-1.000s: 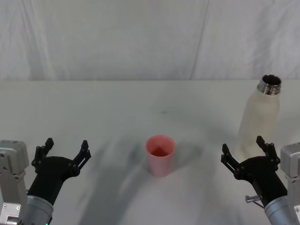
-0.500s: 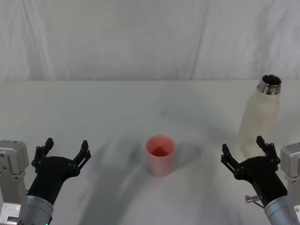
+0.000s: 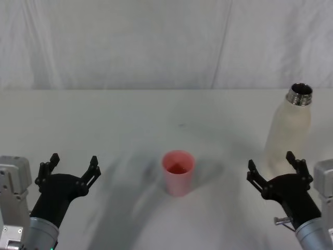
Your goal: Grasp the thermos with one hand and pour water into the cup lid.
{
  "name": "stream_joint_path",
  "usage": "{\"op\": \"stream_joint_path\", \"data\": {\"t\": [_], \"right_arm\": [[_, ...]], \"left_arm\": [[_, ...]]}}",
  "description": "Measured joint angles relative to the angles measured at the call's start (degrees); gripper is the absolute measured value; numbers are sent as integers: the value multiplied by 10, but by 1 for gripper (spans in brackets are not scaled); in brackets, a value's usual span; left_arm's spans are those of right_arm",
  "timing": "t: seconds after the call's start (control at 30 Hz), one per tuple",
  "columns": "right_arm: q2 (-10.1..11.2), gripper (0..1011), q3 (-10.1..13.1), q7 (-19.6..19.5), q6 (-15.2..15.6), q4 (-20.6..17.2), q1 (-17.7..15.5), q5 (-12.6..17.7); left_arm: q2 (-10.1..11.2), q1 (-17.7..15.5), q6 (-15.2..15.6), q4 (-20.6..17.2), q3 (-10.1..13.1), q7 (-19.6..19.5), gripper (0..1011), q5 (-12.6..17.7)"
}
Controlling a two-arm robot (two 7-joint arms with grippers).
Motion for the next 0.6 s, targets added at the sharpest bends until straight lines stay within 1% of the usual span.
{"op": "stream_joint_path", "data": {"t": [0.07,0.23,0.3,0.6], "right_arm": [[-4,1001,10,4,0,-4,-5,6],[-9,1001,22,9,1,-8,-11,12],[-13,1001,32,13,3,-11,-15,14],[-21,1001,54,25,4,-4,-5,12]], "left_arm": [[0,0,0,0,0,0,1001,0],[0,0,0,0,0,0,1001,0],[0,0,0,0,0,0,1001,0],[0,0,0,0,0,0,1001,0]]}}
